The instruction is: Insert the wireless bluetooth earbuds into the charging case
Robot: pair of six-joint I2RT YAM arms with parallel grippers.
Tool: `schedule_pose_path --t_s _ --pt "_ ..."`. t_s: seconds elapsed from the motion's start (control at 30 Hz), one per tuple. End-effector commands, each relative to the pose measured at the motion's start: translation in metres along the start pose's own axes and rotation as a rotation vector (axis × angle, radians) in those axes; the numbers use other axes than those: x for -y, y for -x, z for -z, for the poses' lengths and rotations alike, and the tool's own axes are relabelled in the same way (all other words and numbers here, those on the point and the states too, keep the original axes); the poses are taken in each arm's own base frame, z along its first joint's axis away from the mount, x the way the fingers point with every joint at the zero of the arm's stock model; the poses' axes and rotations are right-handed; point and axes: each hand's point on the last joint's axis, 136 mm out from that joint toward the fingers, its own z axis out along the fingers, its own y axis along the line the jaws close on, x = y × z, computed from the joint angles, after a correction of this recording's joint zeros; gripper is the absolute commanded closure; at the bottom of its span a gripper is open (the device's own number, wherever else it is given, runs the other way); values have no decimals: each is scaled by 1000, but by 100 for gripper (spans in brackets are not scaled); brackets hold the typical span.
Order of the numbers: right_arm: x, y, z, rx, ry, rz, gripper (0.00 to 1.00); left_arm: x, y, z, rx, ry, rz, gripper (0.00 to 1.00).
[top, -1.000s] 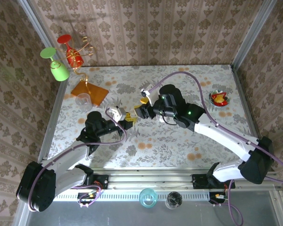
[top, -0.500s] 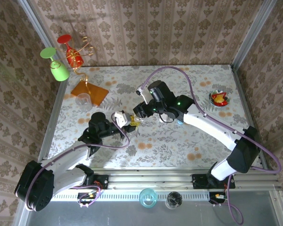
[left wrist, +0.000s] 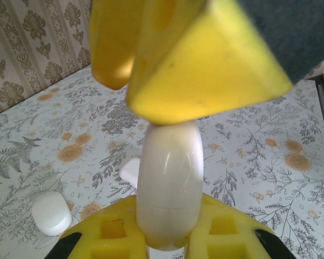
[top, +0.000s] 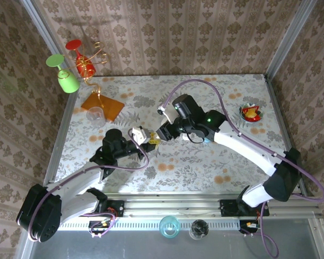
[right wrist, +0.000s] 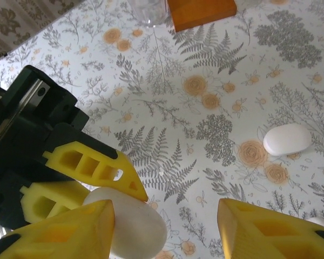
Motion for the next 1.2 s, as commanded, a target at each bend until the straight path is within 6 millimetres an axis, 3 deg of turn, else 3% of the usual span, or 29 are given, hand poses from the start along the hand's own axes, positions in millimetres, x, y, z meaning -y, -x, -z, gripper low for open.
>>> schedule_pose_path --t_s 0.0,0.1,0.4,0.6,0.8,1.03,1.17 --pt "13 -11 6 49 -18 -15 45 -8 15 3 35 14 49 90" --pt "15 -12 13 168 8 11 42 -10 -3 4 -34 30 143 90" --pt "1 -54 5 182 110 79 24 -42 -77 10 -286 226 592 90" --pt "-2 -65 -5 169 145 50 22 -56 -110 1 -362 291 837 93" --pt "-1 -71 -12 145 149 29 22 -54 -139 -6 -491 294 976 94" --pt "5 -77 -21 131 137 18 22 -62 -153 -5 -509 365 1056 82" --pt "10 -74 -17 152 115 8 22 -64 -156 -3 -518 380 1071 66"
